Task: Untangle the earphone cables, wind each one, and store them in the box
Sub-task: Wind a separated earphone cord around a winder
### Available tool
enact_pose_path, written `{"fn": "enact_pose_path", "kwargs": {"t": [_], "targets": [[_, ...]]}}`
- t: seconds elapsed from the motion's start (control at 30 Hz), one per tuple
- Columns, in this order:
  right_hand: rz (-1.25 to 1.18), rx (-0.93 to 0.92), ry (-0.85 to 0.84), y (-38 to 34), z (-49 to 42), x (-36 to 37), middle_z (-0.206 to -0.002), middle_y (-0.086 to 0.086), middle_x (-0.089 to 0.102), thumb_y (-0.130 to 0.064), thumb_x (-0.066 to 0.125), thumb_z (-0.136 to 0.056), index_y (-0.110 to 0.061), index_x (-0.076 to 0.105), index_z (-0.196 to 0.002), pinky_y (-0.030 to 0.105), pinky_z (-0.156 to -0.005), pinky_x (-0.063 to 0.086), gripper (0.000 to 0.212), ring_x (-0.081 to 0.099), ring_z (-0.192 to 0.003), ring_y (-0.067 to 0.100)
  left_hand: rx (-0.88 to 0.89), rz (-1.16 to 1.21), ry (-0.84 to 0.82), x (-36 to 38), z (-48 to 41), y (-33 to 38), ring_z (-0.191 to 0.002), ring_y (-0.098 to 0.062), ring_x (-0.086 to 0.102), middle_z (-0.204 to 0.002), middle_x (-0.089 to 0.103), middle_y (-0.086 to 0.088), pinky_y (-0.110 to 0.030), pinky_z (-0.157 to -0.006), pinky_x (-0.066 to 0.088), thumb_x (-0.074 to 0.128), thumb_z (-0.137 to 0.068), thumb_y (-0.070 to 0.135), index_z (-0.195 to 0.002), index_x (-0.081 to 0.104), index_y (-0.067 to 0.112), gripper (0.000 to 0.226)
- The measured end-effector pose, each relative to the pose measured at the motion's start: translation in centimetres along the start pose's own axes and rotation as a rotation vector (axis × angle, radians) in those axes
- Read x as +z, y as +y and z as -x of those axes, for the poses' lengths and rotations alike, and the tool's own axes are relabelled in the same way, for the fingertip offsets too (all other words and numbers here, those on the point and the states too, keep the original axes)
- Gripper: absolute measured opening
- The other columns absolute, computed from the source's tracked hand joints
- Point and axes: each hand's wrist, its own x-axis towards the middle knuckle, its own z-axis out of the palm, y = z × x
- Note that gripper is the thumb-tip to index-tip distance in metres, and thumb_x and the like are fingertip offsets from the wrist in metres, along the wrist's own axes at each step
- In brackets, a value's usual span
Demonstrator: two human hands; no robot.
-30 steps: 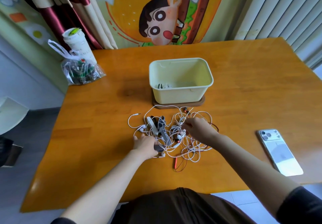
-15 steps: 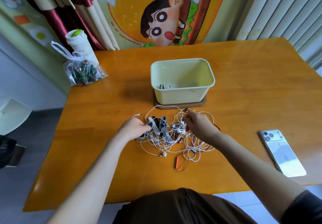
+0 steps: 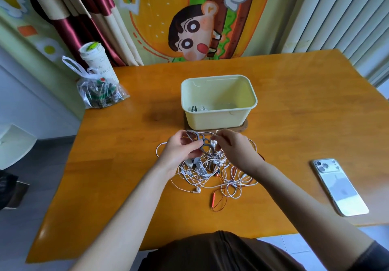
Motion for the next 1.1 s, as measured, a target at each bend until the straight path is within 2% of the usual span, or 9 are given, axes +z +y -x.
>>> {"fn": "enact_pose_path", "kwargs": {"t": [0.1, 0.2, 0.3, 0.43, 0.53, 0.67, 0.77, 0.9, 1.1], "targets": [[-0.029, -0.001, 0.016, -0.1, 0.2, 0.0, -0.07, -0.004, 0.059, -0.021, 0.044, -0.099, -0.008, 0.065, -0.098, 0.011, -0.05, 0.039, 0.025, 0.049, -0.054, 0.005, 0.034, -0.016, 0.051, 0.4, 0.2, -0.2, -0.09, -0.021, 0.069, -0.104, 0.069, -0.011, -0.029, -0.077, 0.058, 0.073, -0.079, 0.003, -0.1, 0.058, 0.012, 0.028], [-0.033, 0.002, 0.055, 0.0, 0.1, -0.3, -0.063, -0.007, 0.058, -0.021, 0.044, -0.099, -0.012, 0.066, -0.09, 0.008, -0.051, 0.039, 0.025, 0.053, -0.052, -0.001, 0.08, -0.146, 0.075, 0.4, 0.3, -0.5, -0.082, -0.014, 0.066, -0.097, 0.068, -0.002, -0.017, -0.057, 0.052, 0.074, -0.08, 0.007, -0.111, 0.058, 0.022, 0.038], [-0.054, -0.004, 0.05, 0.0, -0.2, -0.4, -0.06, -0.006, 0.061, -0.017, 0.045, -0.098, -0.009, 0.066, -0.088, 0.01, -0.051, 0.042, 0.025, 0.054, -0.05, -0.003, 0.062, -0.079, 0.046, 0.6, 0.6, -1.2, -0.078, -0.023, 0.068, -0.091, 0.066, -0.008, -0.026, -0.065, 0.057, 0.069, -0.083, 0.001, -0.114, 0.061, 0.02, 0.037], [-0.131, 0.005, 0.015, -0.2, 0.0, -0.4, -0.063, -0.002, 0.066, -0.013, 0.042, -0.099, -0.011, 0.06, -0.086, 0.01, -0.052, 0.045, 0.023, 0.06, -0.051, 0.0, 0.006, 0.091, 0.022, 1.3, 1.0, -1.9, -0.071, -0.027, 0.07, -0.089, 0.066, -0.014, -0.032, -0.073, 0.059, 0.061, -0.087, -0.005, -0.095, 0.056, 0.01, 0.018], [-0.127, 0.011, -0.021, -0.1, 0.2, -0.1, -0.071, 0.001, 0.068, -0.011, 0.04, -0.099, -0.01, 0.059, -0.085, 0.021, -0.062, 0.053, 0.023, 0.066, -0.064, 0.01, -0.024, 0.155, -0.023, 2.1, 1.2, -2.4, -0.077, -0.028, 0.069, -0.093, 0.064, -0.017, -0.036, -0.083, 0.058, 0.06, -0.088, -0.004, -0.089, 0.048, 0.008, 0.017], [-0.043, -0.021, -0.051, 0.5, 0.3, 0.2, -0.079, 0.005, 0.07, -0.009, 0.041, -0.098, -0.008, 0.058, -0.09, 0.034, -0.07, 0.054, 0.019, 0.065, -0.07, 0.018, -0.054, 0.181, -0.092, 2.9, 1.4, -2.7, -0.084, -0.029, 0.069, -0.101, 0.066, -0.019, -0.036, -0.079, 0.059, 0.055, -0.092, -0.001, -0.099, 0.056, 0.01, 0.013], [-0.027, -0.03, -0.061, 0.6, 0.4, 0.1, -0.078, 0.005, 0.069, -0.007, 0.04, -0.098, -0.015, 0.055, -0.094, 0.02, -0.064, 0.052, 0.018, 0.063, -0.065, 0.01, -0.094, 0.215, -0.15, 3.2, 1.5, -2.7, -0.088, -0.028, 0.068, -0.098, 0.069, -0.015, -0.042, -0.086, 0.056, 0.052, -0.094, 0.001, -0.107, 0.063, 0.019, 0.026], [-0.008, -0.083, -0.069, 0.5, 0.7, 0.1, -0.072, -0.004, 0.064, -0.009, 0.044, -0.098, -0.015, 0.062, -0.099, 0.011, -0.062, 0.045, 0.019, 0.062, -0.066, 0.008, -0.172, 0.424, -0.171, 3.4, 1.5, -1.9, -0.086, -0.025, 0.065, -0.081, 0.066, -0.008, -0.044, -0.088, 0.055, 0.051, -0.096, 0.015, -0.099, 0.067, 0.011, 0.017], [0.082, -0.133, -0.075, 0.5, 1.3, 1.0, -0.084, 0.0, 0.064, -0.014, 0.045, -0.099, -0.007, 0.063, -0.106, 0.005, -0.062, 0.042, 0.02, 0.059, -0.073, 0.009, -0.294, 0.456, 0.026, 3.2, 0.7, -2.4, -0.094, -0.024, 0.067, -0.103, 0.07, -0.016, -0.042, -0.086, 0.056, 0.06, -0.093, 0.026, -0.107, 0.067, 0.005, 0.026]]}}
